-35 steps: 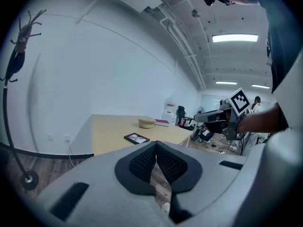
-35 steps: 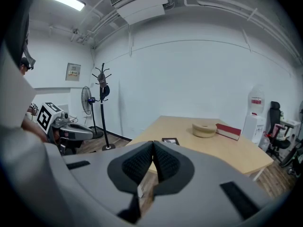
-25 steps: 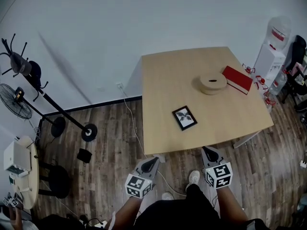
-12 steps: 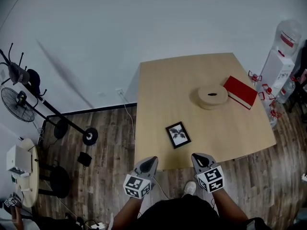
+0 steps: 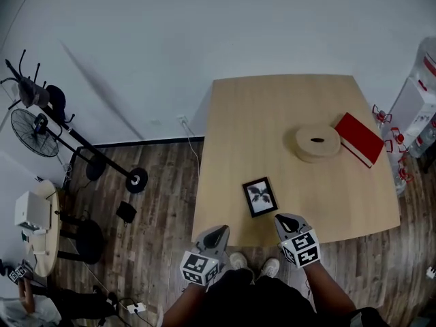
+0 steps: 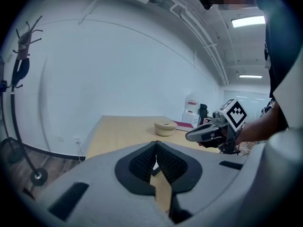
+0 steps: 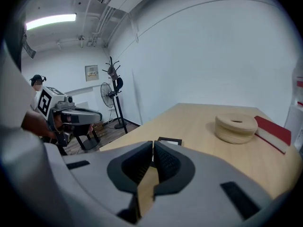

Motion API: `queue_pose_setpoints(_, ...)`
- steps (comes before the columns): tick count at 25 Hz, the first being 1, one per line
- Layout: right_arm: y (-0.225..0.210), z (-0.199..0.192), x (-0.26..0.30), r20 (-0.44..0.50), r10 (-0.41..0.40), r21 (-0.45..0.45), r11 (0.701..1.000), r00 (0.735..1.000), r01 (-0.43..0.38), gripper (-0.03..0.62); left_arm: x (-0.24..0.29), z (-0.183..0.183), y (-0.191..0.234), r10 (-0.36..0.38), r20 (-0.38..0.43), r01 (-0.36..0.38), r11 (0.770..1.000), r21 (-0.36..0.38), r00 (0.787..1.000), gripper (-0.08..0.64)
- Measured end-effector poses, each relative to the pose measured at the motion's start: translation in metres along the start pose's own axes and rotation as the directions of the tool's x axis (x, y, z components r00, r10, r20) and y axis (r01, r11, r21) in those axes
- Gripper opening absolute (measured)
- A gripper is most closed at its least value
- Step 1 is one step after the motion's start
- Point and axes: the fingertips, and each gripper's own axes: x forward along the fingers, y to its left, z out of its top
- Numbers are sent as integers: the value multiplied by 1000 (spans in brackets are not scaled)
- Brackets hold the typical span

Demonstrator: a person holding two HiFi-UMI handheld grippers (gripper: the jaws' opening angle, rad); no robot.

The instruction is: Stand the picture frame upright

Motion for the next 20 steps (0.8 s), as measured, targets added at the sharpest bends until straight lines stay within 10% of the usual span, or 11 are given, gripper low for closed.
queue_pose_setpoints(20,-64,-33,127,-231,-66,93,992,971,89,123,43,-26,88,-2,-69,-3,998,-66,998,2)
